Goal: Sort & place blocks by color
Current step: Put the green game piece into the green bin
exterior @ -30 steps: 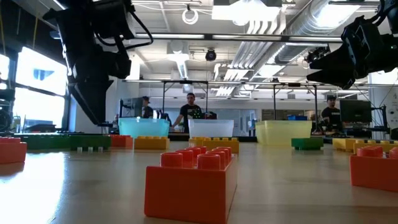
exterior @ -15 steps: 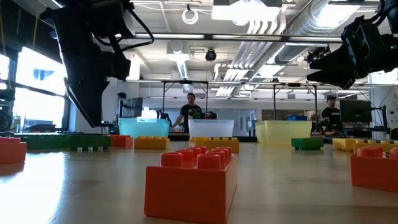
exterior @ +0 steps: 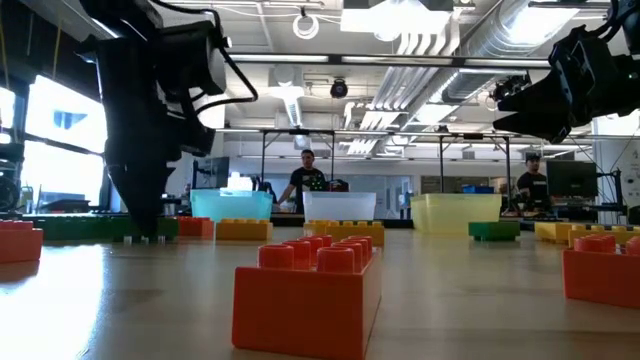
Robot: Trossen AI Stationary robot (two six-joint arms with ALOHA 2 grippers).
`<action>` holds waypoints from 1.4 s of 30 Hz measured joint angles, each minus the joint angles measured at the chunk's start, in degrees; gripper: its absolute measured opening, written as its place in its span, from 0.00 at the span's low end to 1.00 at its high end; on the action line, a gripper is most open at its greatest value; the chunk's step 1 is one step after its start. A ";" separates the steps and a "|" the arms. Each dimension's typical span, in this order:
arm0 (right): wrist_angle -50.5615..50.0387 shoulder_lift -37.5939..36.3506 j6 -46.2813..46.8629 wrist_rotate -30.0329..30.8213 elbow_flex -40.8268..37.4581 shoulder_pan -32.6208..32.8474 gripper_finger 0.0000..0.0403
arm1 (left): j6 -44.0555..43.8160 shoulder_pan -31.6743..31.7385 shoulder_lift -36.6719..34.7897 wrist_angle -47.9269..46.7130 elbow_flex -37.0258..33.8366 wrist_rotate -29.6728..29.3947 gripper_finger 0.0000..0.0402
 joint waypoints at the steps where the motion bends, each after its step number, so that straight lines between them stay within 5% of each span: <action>1: 0.00 0.00 0.00 0.00 0.00 0.00 0.67 | 0.02 0.00 0.30 0.24 0.00 -0.02 0.56; 11: 0.00 0.00 0.00 0.00 0.00 0.00 0.67 | 2.97 0.02 0.73 1.17 0.09 1.30 0.27; 27: 0.00 0.00 0.00 0.00 0.00 0.00 0.67 | 7.77 2.19 -2.44 0.37 10.70 2.75 0.27; 42: 0.02 0.00 6.36 -1.49 0.00 0.00 0.67 | 15.08 22.84 -2.88 0.41 18.60 -5.32 0.27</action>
